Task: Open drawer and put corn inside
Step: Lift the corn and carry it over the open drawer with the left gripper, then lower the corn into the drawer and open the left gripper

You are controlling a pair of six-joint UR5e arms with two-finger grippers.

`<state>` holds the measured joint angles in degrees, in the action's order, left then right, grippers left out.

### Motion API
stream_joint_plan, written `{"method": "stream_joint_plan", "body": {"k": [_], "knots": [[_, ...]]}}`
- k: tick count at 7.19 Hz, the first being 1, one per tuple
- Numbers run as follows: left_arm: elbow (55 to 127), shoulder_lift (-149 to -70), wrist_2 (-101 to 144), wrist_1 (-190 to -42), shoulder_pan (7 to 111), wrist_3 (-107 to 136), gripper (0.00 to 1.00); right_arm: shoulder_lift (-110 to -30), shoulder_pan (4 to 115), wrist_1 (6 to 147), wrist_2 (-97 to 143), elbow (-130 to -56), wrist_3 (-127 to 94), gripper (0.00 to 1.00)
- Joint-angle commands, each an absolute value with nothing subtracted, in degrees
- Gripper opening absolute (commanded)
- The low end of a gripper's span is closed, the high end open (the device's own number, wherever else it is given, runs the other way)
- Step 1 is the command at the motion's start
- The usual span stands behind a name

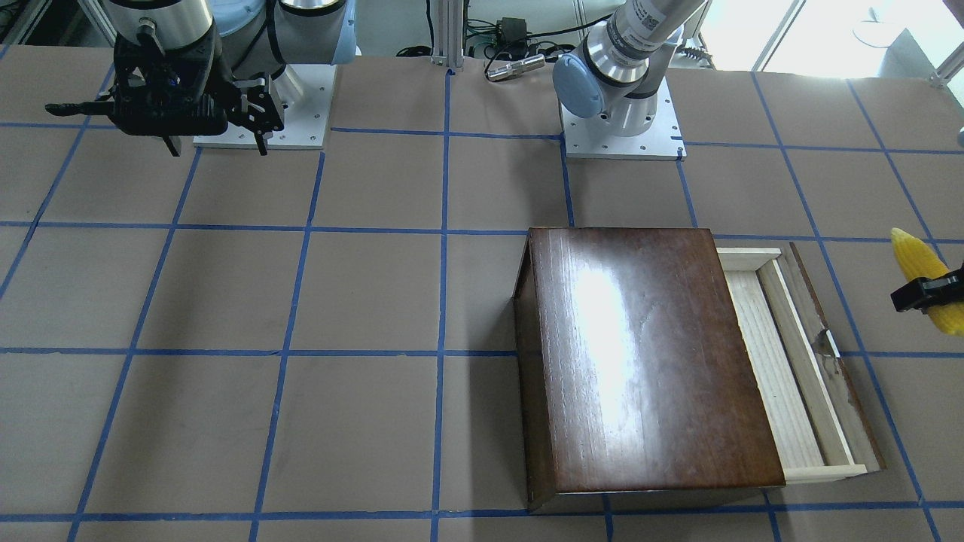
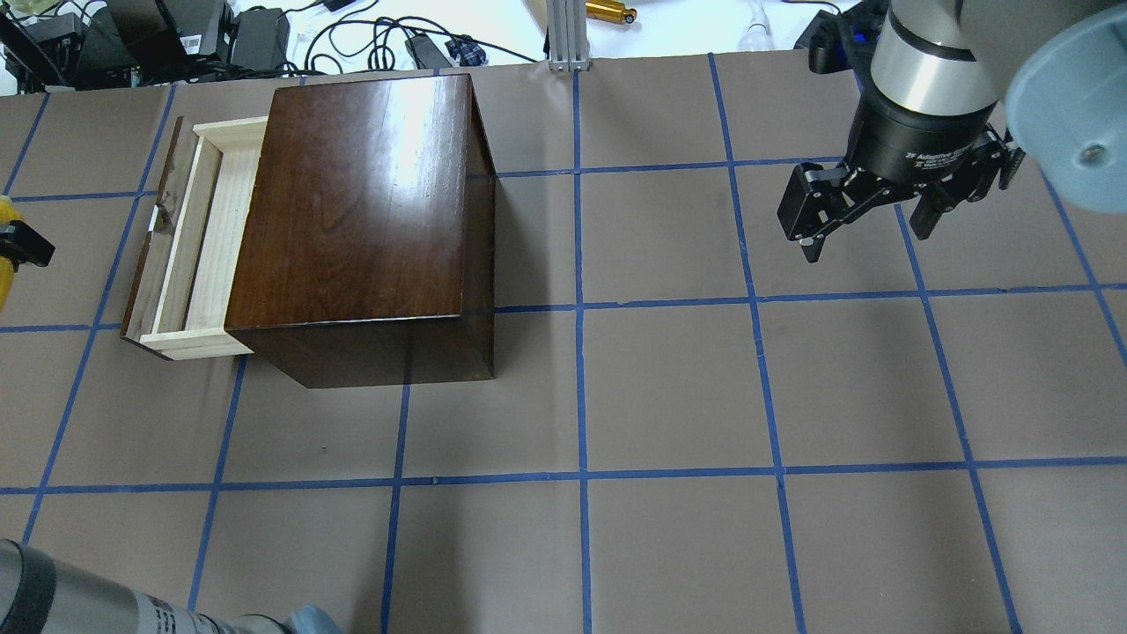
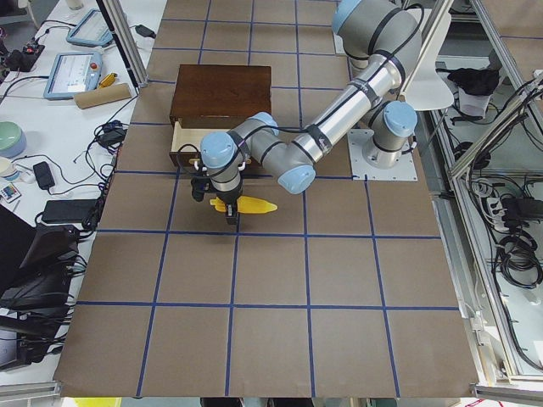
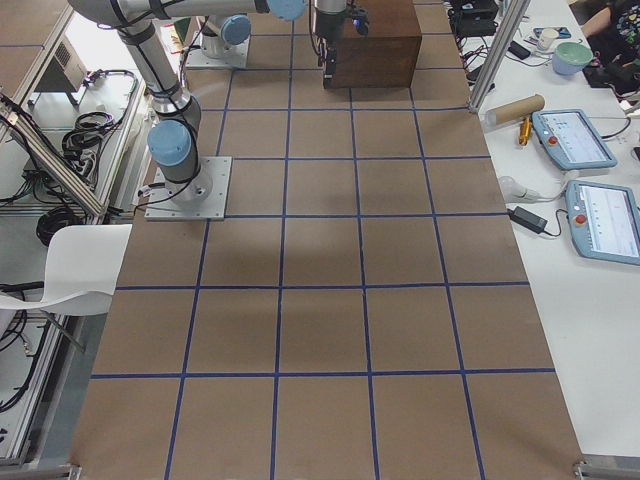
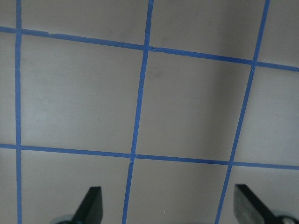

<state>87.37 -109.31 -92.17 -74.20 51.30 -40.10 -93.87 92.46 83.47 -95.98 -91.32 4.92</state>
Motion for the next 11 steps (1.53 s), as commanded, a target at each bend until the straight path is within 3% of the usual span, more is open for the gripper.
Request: {"method": "stream_joint_plan", "body": {"k": [1,5,9,10,11], "knots": [[87.4,-105.5,-91.4,-77.7,57.4,-35.8,0.0,-93.9,92.5,83.5,-96.0,-91.3,4.9,1.0],[87.3,-106.0,-89.5,-77.6,71.1,-18.1,0.0,-93.9,92.5,83.5,-96.0,-91.3,4.9,1.0],[87.3,-107.0,-89.0,-77.5,71.7,-20.0,0.0,-93.9,92.5,83.5,-96.0,-91.3,4.9,1.0],[87.2,-107.1,-89.4,-77.5,71.7,-19.7,0.15,-93.9,92.5,83.5,-96.0,-91.3,4.9,1.0],[87.2,-107.1,-89.1,-77.6,71.7,-19.7,0.99,-93.9,92.5,83.5,-96.0,-91.3,4.9,1.0]]}}
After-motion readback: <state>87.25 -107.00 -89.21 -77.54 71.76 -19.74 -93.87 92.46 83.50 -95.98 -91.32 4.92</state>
